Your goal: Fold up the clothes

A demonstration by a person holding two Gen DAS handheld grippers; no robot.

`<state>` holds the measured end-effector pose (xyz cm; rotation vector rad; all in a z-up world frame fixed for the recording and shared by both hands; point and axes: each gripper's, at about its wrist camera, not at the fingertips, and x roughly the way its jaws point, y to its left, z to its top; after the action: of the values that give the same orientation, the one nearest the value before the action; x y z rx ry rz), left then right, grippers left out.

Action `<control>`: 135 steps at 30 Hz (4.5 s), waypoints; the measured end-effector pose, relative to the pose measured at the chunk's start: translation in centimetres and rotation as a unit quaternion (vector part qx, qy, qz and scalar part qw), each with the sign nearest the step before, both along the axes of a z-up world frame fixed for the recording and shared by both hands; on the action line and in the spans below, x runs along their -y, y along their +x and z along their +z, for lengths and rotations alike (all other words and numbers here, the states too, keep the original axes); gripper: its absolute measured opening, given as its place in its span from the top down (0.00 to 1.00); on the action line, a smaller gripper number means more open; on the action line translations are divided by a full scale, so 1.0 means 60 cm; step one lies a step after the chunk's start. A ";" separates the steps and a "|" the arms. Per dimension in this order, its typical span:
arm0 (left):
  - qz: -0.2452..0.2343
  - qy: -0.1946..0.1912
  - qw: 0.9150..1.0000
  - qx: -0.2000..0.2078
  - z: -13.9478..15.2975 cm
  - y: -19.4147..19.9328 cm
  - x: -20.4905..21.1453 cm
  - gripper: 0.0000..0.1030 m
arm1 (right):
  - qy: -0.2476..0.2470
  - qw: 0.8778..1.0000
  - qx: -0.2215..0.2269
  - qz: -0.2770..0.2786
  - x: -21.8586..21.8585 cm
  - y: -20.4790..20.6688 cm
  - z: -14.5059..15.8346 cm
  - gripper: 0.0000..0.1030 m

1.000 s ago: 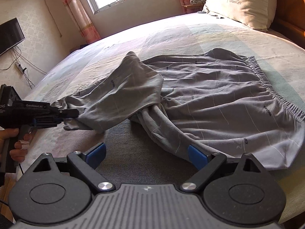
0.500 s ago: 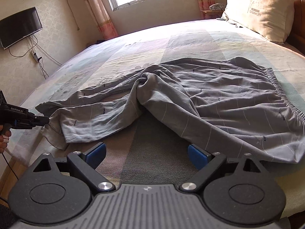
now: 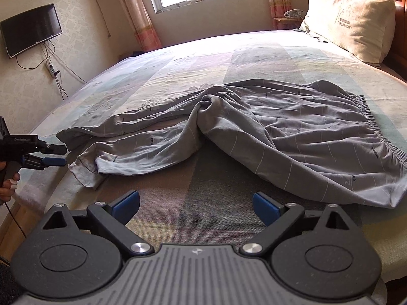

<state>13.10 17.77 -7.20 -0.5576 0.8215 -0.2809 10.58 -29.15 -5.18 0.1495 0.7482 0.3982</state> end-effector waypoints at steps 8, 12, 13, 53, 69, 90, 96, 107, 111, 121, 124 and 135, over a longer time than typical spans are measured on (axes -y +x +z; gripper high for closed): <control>0.015 -0.035 0.999 -0.022 -0.076 0.019 0.020 0.35 | -0.009 1.000 -0.008 0.007 -0.016 0.002 -0.003 0.05; 0.020 -0.075 0.996 -0.041 -0.092 0.053 0.026 0.59 | -0.012 1.000 -0.009 0.007 -0.020 0.003 -0.002 0.05; 0.024 -0.076 0.996 -0.047 -0.098 0.054 0.027 0.77 | -0.011 1.000 -0.011 0.004 -0.019 0.004 -0.004 0.05; 0.203 0.085 0.970 -0.103 0.039 0.035 -0.267 0.70 | -0.012 0.999 -0.037 0.000 -0.018 0.026 -0.019 0.05; 0.268 -0.151 0.946 -0.100 -0.099 -0.049 -0.239 0.58 | -0.002 0.999 -0.039 0.004 -0.023 0.033 -0.021 0.05; 0.281 -0.009 0.958 -0.052 -0.029 -0.030 -0.194 0.93 | 0.104 0.980 -0.098 -0.140 0.114 0.027 -0.072 0.05; 0.264 -0.011 0.964 -0.017 0.067 -0.049 -0.208 0.93 | 0.121 0.973 -0.100 -0.167 0.145 0.032 -0.077 0.05; 0.271 0.011 0.961 -0.050 0.041 -0.022 -0.239 0.93 | 0.148 0.963 -0.099 -0.200 0.190 0.042 -0.082 0.05; 0.265 0.051 0.961 -0.066 0.033 -0.044 -0.228 0.92 | 0.122 0.974 -0.093 -0.167 0.164 0.045 -0.071 0.05; 0.177 0.191 0.962 -0.075 0.055 -0.076 -0.143 0.78 | 0.094 0.989 -0.108 -0.048 0.076 0.070 -0.067 0.05; 0.086 0.222 0.969 -0.061 0.065 -0.062 -0.074 0.67 | 0.078 0.990 -0.116 -0.019 0.051 0.075 -0.075 0.06; -0.257 0.228 0.939 -0.012 0.023 0.025 0.265 0.54 | -0.121 0.989 -0.073 0.052 0.010 0.064 -0.073 0.77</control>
<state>14.57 1.86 -5.80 0.1005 1.0111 -0.5431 14.43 -29.76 -9.56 -0.0893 0.9454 0.3957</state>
